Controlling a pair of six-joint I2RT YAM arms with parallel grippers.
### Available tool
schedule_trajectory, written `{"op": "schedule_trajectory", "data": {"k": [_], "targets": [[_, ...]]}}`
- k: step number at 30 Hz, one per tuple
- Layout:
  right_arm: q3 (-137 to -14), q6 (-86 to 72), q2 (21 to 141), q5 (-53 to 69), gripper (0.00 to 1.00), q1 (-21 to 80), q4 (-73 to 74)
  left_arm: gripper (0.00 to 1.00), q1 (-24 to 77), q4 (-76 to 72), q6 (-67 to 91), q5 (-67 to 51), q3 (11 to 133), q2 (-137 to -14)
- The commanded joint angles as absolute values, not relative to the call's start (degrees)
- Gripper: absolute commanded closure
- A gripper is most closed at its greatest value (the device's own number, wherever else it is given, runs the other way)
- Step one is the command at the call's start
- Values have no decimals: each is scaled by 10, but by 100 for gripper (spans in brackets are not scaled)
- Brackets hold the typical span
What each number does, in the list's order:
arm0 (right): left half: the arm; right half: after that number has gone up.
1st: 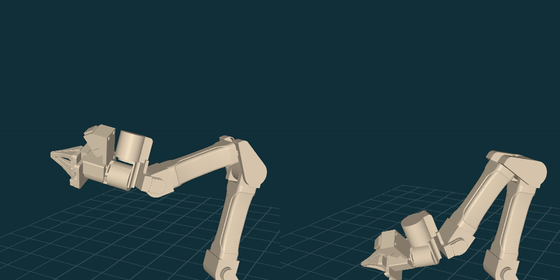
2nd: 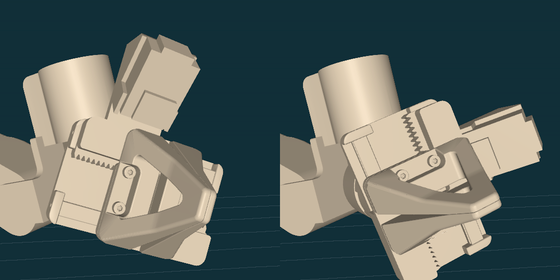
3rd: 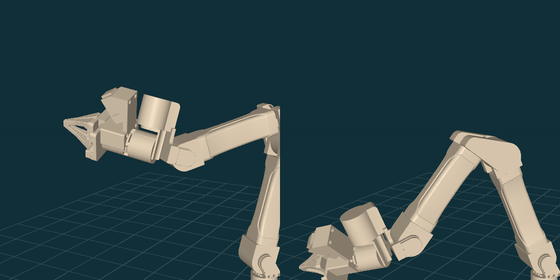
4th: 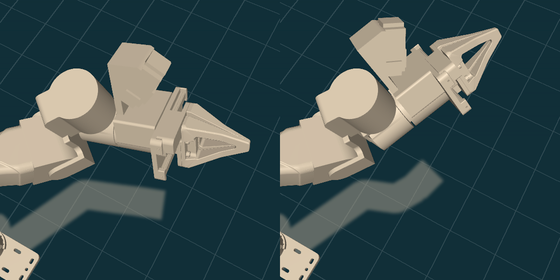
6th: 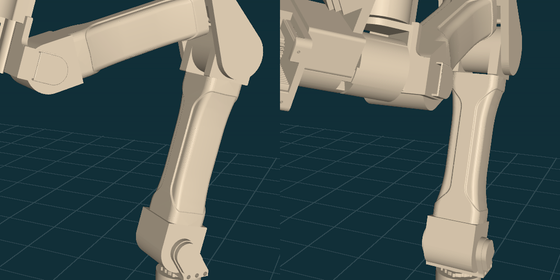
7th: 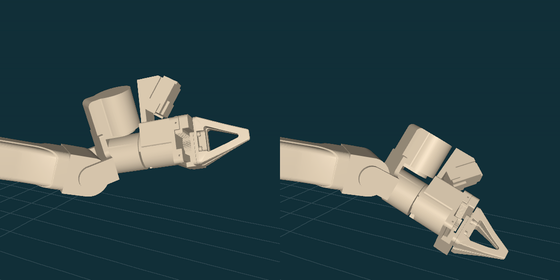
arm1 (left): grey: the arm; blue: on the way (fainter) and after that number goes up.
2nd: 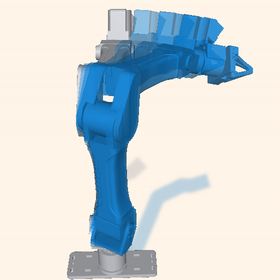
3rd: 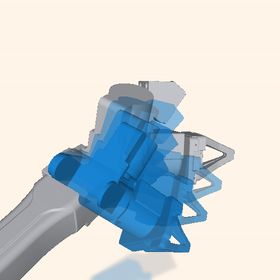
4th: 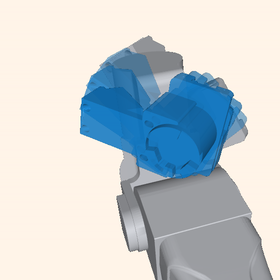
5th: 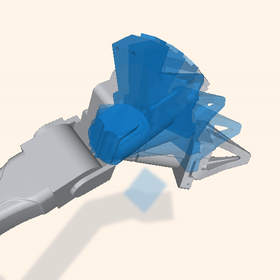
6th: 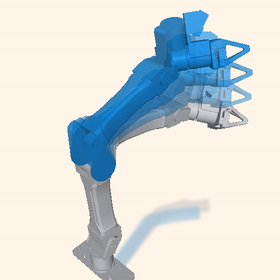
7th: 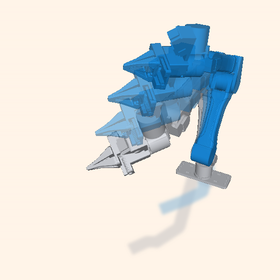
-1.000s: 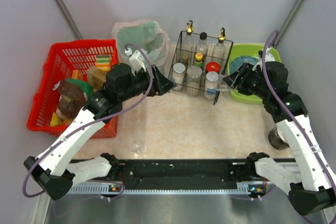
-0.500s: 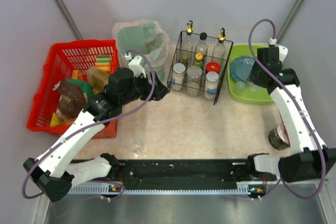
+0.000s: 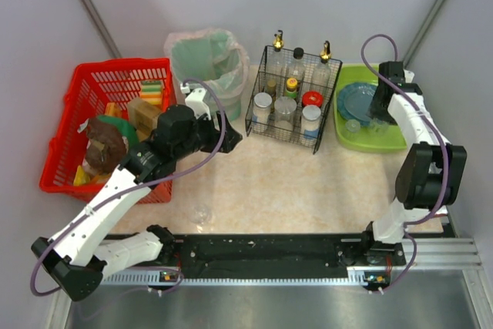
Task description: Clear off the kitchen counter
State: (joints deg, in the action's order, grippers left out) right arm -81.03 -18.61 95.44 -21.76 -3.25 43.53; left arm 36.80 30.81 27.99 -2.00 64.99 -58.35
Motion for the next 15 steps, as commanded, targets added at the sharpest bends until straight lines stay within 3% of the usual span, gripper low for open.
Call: {"op": "schedule_trajectory", "data": {"k": [1,15], "targets": [[-829,-179,976,-181,100,-38,383,30,367,306,268,-11,642,-566],[-803,-207,1031,-180,100,-45,381,30,367,319,265,12,634,-555]]}}
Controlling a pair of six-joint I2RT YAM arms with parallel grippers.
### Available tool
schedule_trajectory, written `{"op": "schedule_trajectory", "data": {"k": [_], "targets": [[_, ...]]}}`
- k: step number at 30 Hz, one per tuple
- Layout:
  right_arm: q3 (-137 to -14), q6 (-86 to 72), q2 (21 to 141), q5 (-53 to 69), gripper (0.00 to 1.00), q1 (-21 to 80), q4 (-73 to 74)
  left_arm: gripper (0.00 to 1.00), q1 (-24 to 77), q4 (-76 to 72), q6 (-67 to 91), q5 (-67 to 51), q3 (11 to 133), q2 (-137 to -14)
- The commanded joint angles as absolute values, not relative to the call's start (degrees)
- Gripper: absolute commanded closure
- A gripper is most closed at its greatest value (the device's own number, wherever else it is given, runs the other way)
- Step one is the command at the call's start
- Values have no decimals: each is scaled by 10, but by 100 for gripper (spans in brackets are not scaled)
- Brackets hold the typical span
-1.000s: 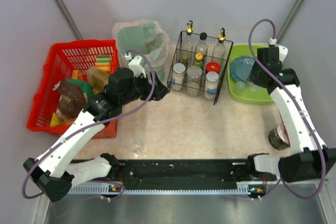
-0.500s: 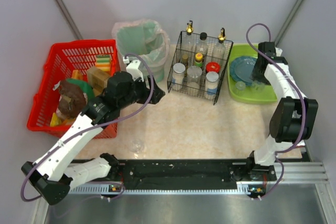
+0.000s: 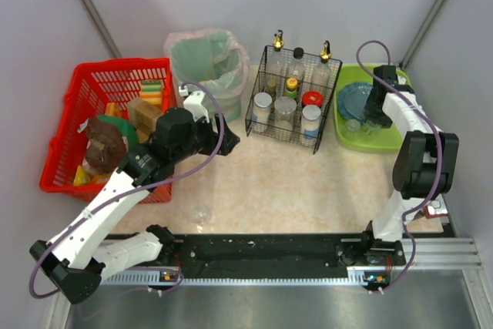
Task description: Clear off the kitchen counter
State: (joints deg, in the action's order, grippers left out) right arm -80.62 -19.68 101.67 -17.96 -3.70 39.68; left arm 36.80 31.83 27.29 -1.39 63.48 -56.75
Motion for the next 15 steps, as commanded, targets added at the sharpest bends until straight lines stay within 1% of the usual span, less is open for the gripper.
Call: {"op": "schedule_trajectory", "data": {"k": [1,9,10,11,13,15], "targets": [[-803,-206,1036,-178,100,-46,382,30,368,319,265,12,633,-555],[-784,-214,1064,-162,100,-61,384,30,367,318,270,14,628,-553],[-782,-213,1067,-159,98,-62,384,30,367,319,269,14,628,-553],[-781,-214,1070,-159,93,-62,384,30,367,319,270,15,628,-553],[-780,-216,1071,-159,80,-62,383,30,368,323,270,17,630,-553],[-779,-218,1069,-163,61,-62,381,30,367,327,270,20,631,-552]]}}
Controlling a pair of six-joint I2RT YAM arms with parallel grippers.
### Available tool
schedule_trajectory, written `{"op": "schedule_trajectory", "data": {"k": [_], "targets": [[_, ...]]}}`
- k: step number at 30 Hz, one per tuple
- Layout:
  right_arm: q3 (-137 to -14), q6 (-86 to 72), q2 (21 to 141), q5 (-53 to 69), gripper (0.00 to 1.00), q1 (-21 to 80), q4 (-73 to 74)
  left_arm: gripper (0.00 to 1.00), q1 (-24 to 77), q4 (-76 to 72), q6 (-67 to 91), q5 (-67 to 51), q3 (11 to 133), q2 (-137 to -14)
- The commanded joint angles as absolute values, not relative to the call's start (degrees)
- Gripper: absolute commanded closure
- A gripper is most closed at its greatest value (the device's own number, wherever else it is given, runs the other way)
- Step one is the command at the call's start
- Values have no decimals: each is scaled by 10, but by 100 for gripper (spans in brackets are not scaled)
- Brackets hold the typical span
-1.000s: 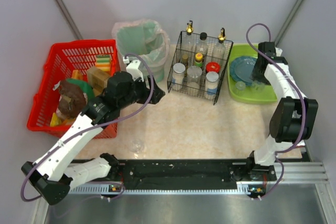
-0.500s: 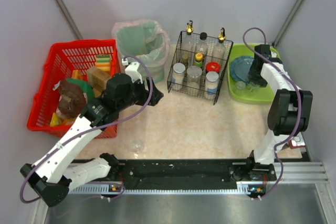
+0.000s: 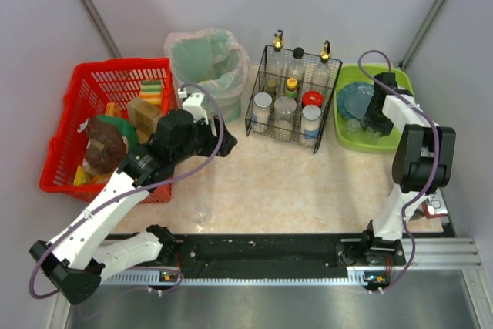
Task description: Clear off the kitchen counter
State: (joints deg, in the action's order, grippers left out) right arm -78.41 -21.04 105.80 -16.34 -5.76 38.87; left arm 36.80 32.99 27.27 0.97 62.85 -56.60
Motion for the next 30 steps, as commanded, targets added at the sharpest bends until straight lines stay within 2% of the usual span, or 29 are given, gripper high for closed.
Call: {"op": "schedule_trajectory", "data": {"k": [1,3,7,9,18,23,30], "targets": [[-778,-219,1062,-165,53,-62,382,30,368,330,270,23,632,-551],[-778,-220,1049,-169,37,-62,381,29,367,337,268,28,634,-549],[-782,-213,1011,-174,18,-62,382,27,367,357,262,39,643,-548],[-784,-204,987,-174,13,-62,382,25,367,366,257,41,648,-548],[-818,-203,881,-184,14,-61,436,23,367,425,239,3,647,-543],[-803,-208,793,-131,16,-61,450,28,370,511,259,3,645,-549],[-758,-223,686,-47,18,-61,449,34,385,526,317,4,560,-527]]}}
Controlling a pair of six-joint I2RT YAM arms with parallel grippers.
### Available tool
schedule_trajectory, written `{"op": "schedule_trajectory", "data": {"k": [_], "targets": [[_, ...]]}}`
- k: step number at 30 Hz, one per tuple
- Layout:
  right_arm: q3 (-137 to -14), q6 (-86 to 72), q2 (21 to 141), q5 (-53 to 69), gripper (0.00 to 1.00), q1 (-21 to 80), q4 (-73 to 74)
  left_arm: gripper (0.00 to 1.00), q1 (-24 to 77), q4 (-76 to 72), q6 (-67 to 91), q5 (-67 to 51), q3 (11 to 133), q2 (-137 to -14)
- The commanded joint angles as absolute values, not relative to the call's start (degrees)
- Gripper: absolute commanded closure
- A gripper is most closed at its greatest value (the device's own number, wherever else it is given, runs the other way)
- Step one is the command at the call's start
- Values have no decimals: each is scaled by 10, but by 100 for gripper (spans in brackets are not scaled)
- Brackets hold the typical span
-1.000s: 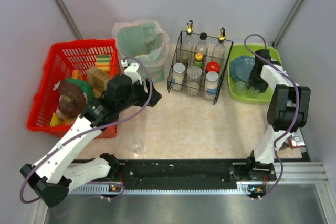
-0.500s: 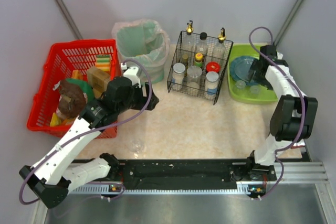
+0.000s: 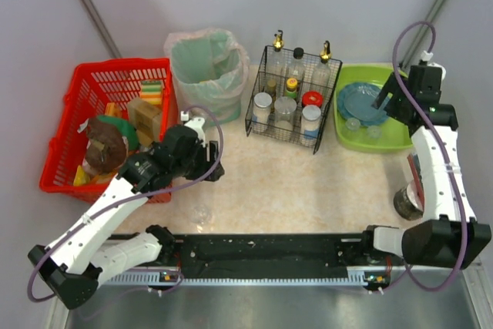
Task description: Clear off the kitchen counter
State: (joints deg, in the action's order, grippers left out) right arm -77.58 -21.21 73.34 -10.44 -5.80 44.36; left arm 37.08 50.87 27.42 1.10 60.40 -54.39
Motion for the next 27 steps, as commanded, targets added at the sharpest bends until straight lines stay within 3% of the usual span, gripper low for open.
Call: {"op": "schedule_trajectory", "data": {"k": [1,12,27], "targets": [[-756,-223,679,-39,18,-61,450,35,395,524,334,-19,546,-526],[-735,-248,651,28,19,-61,438,37,542,531,505,123,420,-508],[-709,-247,621,48,19,-61,432,39,561,549,542,177,397,-523]]}}
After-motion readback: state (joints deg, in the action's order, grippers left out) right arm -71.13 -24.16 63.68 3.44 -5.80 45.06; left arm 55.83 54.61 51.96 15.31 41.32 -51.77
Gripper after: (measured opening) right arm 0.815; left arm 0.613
